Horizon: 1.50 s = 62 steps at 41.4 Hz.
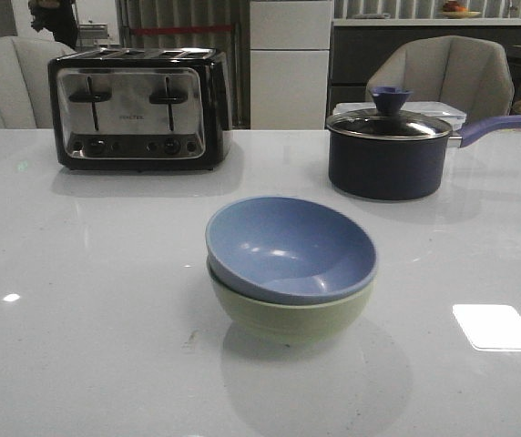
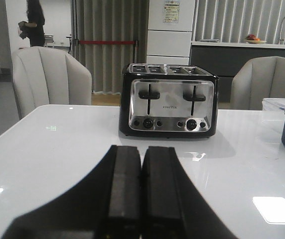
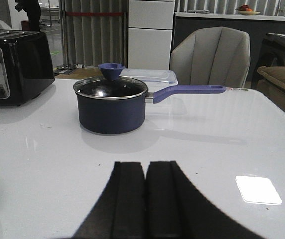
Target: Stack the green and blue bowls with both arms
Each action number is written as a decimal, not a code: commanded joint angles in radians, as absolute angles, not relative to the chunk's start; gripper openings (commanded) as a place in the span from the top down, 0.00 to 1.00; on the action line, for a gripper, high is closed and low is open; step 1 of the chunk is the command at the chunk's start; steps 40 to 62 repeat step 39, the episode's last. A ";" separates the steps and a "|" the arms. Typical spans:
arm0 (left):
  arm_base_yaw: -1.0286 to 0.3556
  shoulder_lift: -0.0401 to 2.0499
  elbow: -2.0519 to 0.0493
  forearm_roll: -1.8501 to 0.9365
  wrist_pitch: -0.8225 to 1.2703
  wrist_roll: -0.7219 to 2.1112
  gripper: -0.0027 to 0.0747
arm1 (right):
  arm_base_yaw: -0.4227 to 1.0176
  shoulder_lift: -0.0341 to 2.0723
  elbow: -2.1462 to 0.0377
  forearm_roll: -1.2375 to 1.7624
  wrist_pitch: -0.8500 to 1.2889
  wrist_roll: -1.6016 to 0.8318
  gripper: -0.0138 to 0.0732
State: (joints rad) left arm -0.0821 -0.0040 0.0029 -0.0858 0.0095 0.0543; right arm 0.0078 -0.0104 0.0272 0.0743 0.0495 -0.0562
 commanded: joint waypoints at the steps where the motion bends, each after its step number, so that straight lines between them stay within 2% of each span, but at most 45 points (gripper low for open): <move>1: -0.081 -0.024 0.008 -0.092 -0.080 0.045 0.85 | 0.003 -0.031 0.024 0.064 -0.045 -0.049 0.78; 62: -0.081 -0.024 0.008 -0.092 -0.080 0.045 0.85 | 0.003 -0.031 0.024 0.013 -0.048 0.000 0.78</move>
